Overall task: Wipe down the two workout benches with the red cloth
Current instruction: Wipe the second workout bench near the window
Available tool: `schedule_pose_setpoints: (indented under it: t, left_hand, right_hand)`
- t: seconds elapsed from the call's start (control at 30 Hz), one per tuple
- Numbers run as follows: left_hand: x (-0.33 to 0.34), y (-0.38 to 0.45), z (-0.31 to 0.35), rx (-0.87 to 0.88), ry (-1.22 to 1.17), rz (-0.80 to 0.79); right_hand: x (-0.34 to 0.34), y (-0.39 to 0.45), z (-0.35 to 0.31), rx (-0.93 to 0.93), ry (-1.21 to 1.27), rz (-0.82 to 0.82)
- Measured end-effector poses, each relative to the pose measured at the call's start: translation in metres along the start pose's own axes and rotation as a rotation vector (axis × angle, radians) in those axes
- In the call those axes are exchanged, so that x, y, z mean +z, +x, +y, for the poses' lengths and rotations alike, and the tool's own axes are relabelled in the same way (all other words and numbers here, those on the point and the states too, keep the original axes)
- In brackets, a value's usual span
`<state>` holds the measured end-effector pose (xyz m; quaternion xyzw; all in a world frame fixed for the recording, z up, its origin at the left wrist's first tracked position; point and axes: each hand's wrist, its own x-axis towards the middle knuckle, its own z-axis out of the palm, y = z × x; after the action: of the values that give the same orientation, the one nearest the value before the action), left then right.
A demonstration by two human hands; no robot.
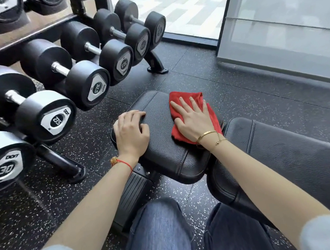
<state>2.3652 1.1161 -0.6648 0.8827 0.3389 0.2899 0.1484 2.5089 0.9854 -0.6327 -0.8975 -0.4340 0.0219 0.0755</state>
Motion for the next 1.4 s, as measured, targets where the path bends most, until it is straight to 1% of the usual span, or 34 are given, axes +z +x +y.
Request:
schedule_pose_setpoints:
  t: [0.13,0.2,0.27,0.3,0.43,0.5,0.57,0.67,0.83,0.9,0.97,1.07,1.2,1.27,1.33,1.4]
  left_hand:
    - [-0.001,0.0,0.001,-0.001,-0.006,0.005]
    - [-0.001,0.0,0.001,0.001,-0.006,-0.001]
    - [-0.002,0.0,0.001,0.008,-0.002,-0.006]
    - [-0.002,0.0,0.001,0.009,-0.005,-0.004]
    - [-0.002,-0.001,0.002,0.009,-0.011,-0.002]
    - [-0.003,0.0,0.003,0.005,-0.008,-0.002]
    - [-0.003,0.001,0.003,0.004,-0.001,-0.009]
    - [-0.004,0.001,0.002,0.005,-0.005,-0.013]
    - [-0.006,0.0,0.005,-0.003,-0.013,-0.003]
    - [-0.008,0.0,0.005,-0.006,-0.02,-0.008]
    - [-0.008,0.0,0.005,-0.003,-0.021,-0.032]
    - [-0.013,-0.001,0.007,0.008,-0.046,-0.075]
    - [-0.029,-0.007,-0.004,0.009,-0.091,-0.054]
    - [-0.041,-0.01,-0.016,-0.01,-0.098,-0.044]
    - [-0.052,-0.012,-0.029,-0.033,-0.096,-0.027]
    - [-0.062,-0.013,-0.039,-0.053,-0.088,-0.013]
  right_hand:
    - [0.002,-0.052,-0.006,-0.236,0.006,-0.01]
    - [0.005,-0.081,-0.002,-0.308,0.018,-0.007]
    - [0.004,-0.089,0.013,-0.284,0.02,-0.006]
    - [0.003,-0.085,0.021,-0.24,0.023,0.002]
    - [-0.004,-0.026,0.049,0.067,0.071,0.002]
    - [-0.005,0.004,0.047,0.131,0.067,-0.011]
    - [-0.001,0.021,0.036,0.096,0.031,-0.007]
    - [0.001,0.022,0.014,-0.013,0.001,0.001]
    - [0.007,-0.026,-0.017,-0.247,-0.008,0.001]
    - [0.01,-0.044,-0.02,-0.293,-0.006,0.009]
    - [0.009,-0.047,-0.017,-0.258,0.016,0.005]
    - [0.007,-0.029,-0.017,-0.149,0.034,-0.001]
    - [0.005,0.019,-0.033,-0.013,0.084,-0.048]
    - [0.004,0.042,-0.047,0.027,0.111,-0.071]
    - [0.005,0.056,-0.066,0.003,0.109,-0.083]
    - [0.008,0.057,-0.087,-0.095,0.106,-0.096]
